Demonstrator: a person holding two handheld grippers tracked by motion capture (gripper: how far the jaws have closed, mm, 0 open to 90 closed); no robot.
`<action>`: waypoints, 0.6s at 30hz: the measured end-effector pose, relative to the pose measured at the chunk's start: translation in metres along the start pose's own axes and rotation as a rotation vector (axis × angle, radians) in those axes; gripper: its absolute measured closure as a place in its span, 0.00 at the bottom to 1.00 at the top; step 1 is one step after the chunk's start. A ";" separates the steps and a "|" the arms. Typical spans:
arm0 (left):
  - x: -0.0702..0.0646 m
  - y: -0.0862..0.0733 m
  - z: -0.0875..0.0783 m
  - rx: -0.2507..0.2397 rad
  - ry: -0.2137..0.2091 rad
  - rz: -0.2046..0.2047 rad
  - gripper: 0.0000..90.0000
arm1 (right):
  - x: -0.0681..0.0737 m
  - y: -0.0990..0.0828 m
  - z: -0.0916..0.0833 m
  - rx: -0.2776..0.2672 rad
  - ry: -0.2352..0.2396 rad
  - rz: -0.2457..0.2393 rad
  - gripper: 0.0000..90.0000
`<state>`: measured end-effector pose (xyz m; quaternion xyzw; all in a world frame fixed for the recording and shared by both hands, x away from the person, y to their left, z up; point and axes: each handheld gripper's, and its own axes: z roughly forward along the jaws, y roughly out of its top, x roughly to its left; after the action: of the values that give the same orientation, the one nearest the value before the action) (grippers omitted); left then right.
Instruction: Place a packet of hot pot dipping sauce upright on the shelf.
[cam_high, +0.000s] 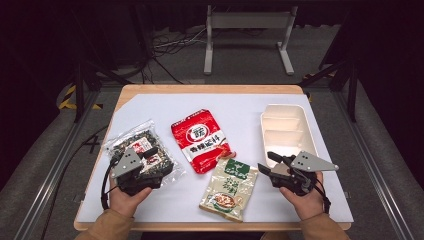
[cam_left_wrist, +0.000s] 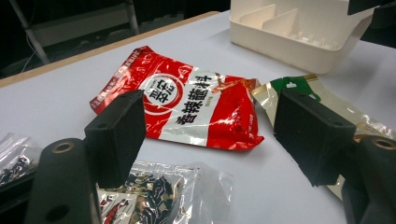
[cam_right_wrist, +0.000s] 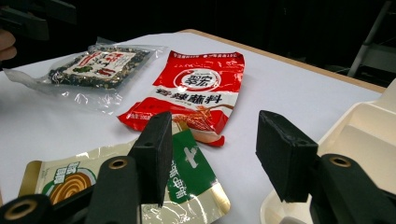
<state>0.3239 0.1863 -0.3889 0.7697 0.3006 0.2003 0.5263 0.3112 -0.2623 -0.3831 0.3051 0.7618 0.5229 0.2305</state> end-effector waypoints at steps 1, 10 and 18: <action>0.000 0.000 0.000 0.004 0.002 -0.002 0.29 | 0.000 0.000 0.000 0.009 -0.004 -0.008 0.51; 0.000 0.000 0.001 0.017 0.007 0.004 0.29 | -0.001 0.007 0.001 0.036 0.000 -0.022 0.50; -0.004 0.000 0.003 0.036 0.007 0.017 0.29 | -0.003 0.019 0.007 0.070 0.032 -0.010 0.48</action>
<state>0.3227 0.1815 -0.3900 0.7808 0.2993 0.2021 0.5098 0.3223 -0.2549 -0.3676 0.3008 0.7847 0.4997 0.2099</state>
